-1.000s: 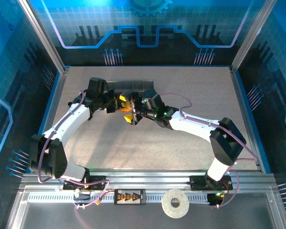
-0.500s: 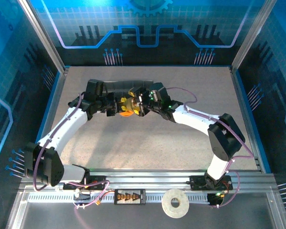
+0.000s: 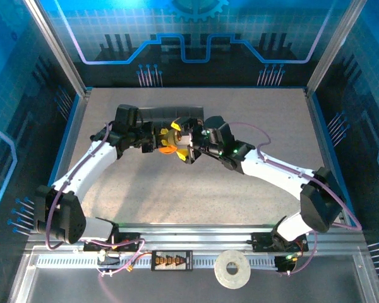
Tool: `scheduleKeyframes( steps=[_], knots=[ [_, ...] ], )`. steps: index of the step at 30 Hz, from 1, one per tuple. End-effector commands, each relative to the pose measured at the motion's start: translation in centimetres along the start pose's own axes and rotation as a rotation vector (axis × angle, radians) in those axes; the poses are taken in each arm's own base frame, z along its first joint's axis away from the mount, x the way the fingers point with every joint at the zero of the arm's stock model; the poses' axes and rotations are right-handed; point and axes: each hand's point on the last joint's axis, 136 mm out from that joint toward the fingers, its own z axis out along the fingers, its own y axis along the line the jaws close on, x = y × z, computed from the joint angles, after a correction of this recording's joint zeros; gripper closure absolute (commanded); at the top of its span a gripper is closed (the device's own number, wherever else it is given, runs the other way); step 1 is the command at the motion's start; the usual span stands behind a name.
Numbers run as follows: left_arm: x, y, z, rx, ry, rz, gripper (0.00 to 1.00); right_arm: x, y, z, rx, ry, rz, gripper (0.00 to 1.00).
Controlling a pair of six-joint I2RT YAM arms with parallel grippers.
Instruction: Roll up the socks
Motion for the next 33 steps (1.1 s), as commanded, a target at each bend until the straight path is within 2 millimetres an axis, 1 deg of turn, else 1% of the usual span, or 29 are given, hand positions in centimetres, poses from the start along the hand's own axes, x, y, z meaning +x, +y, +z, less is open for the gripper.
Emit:
scheduleKeyframes(
  steps=[1, 4, 9, 12, 14, 17, 19, 23, 26, 28, 29, 30, 31, 33],
  knots=[
    [0.8, -0.2, -0.2, 0.001, 0.034, 0.029, 1.0, -0.1, -0.1, 2.6, -0.021, 0.007, 0.08, 0.02],
    [0.8, -0.1, -0.3, 0.003, 0.038, 0.016, 1.0, 0.2, 1.2, 3.6, -0.034, 0.022, 0.068, 0.04],
    [1.2, 0.0, -0.6, 0.003, 0.046, 0.01, 1.0, -0.5, 0.5, 3.9, 0.013, 0.022, 0.032, 0.08],
    [1.3, 0.3, -0.7, -0.011, 0.053, 0.008, 1.0, -1.0, 0.2, 4.0, 0.025, 0.02, 0.007, 0.18],
    [1.4, 0.5, -0.8, -0.019, 0.056, 0.005, 1.0, -1.0, 0.2, 4.2, 0.035, 0.036, -0.01, 0.25],
    [1.6, 0.4, -0.9, -0.016, 0.06, 0.006, 1.0, -0.8, -0.6, 4.3, 0.081, 0.052, -0.045, 0.28],
    [1.7, 0.3, -1.1, -0.015, 0.062, 0.009, 1.0, -1.0, -1.4, 4.0, 0.116, 0.047, -0.064, 0.3],
    [1.9, 0.3, -1.3, -0.016, 0.059, 0.016, 1.0, -1.5, -2.2, 3.5, 0.151, 0.039, -0.09, 0.4],
    [2.0, 0.3, -1.4, -0.017, 0.062, 0.017, 1.0, -1.7, -2.3, 3.4, 0.161, 0.039, -0.11, 0.49],
    [2.0, 0.3, -1.4, -0.014, 0.062, 0.019, 1.0, -1.7, -2.4, 3.5, 0.166, 0.046, -0.107, 0.49],
    [2.0, 0.3, -1.4, -0.012, 0.062, 0.018, 1.0, -1.6, -2.5, 3.6, 0.172, 0.051, -0.102, 0.47],
    [2.0, 0.2, -1.4, -0.008, 0.061, 0.02, 1.0, -1.5, -2.5, 3.6, 0.174, 0.055, -0.097, 0.41],
    [1.9, 0.2, -1.4, -0.007, 0.06, 0.024, 1.0, -1.4, -2.6, 3.6, 0.174, 0.057, -0.095, 0.38],
    [2.0, 0.2, -1.3, -0.011, 0.063, 0.029, 1.0, -1.5, -2.4, 3.6, 0.17, 0.053, -0.097, 0.39]
  ],
)
